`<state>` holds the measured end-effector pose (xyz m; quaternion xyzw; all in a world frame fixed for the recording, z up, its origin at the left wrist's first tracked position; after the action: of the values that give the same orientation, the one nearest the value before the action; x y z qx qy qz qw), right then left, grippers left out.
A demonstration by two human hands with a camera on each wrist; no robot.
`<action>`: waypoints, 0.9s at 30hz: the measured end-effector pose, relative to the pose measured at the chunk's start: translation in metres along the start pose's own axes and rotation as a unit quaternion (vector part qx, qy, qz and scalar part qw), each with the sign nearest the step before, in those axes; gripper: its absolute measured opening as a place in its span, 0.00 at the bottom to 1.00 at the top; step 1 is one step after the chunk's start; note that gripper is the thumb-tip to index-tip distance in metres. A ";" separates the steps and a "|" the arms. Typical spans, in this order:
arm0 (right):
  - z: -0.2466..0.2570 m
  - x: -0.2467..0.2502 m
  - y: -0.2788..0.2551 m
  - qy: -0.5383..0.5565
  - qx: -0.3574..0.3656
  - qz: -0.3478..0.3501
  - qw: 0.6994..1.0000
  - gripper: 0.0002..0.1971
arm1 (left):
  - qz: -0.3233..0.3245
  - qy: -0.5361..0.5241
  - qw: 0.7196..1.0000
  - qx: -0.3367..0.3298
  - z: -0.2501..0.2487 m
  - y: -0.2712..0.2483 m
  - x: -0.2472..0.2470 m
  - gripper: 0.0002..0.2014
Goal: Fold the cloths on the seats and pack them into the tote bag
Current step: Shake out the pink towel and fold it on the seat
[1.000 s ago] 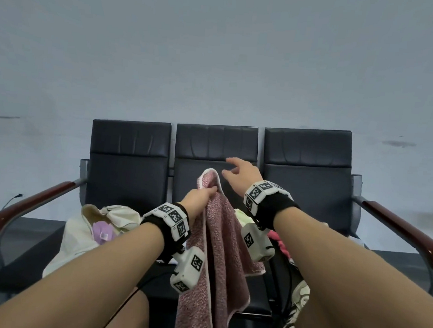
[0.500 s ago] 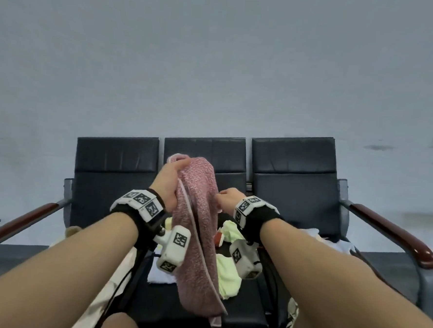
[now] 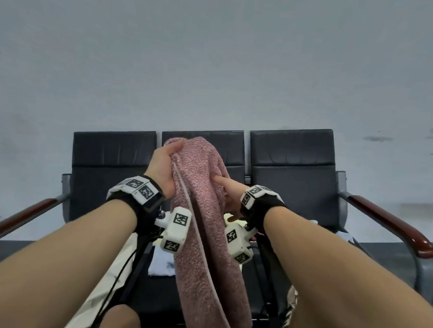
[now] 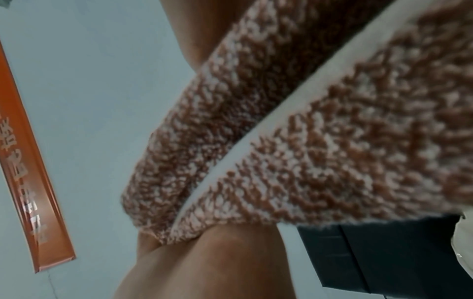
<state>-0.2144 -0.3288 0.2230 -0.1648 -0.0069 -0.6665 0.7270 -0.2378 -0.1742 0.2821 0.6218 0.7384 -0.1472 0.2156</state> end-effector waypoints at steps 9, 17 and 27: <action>-0.006 -0.008 0.014 0.028 -0.022 -0.014 0.999 0.35 | 0.037 -0.013 0.999 0.007 -0.001 0.003 -0.005 0.18; -0.016 -0.011 0.012 -0.126 0.008 0.010 0.992 0.17 | 0.046 -0.038 0.998 -0.013 -0.008 0.000 -0.003 0.12; 0.008 0.018 0.016 -0.077 0.095 -0.142 0.982 0.35 | 0.039 0.140 0.989 0.041 0.016 0.001 0.036 0.08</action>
<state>-0.1953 -0.3428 0.2311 -0.1434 -0.1492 -0.7445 0.6347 -0.2398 -0.1515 0.2505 0.6730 0.7298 -0.0798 0.0901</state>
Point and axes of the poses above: each hand's wrist, its own y-axis towards the middle knuckle, its own x-axis out of the back of the hand, z = x × y, the point moved 4 cm from there along y, towards the middle knuckle, and after that the axes turned 12 degrees about -z, right-handed, at the moved point
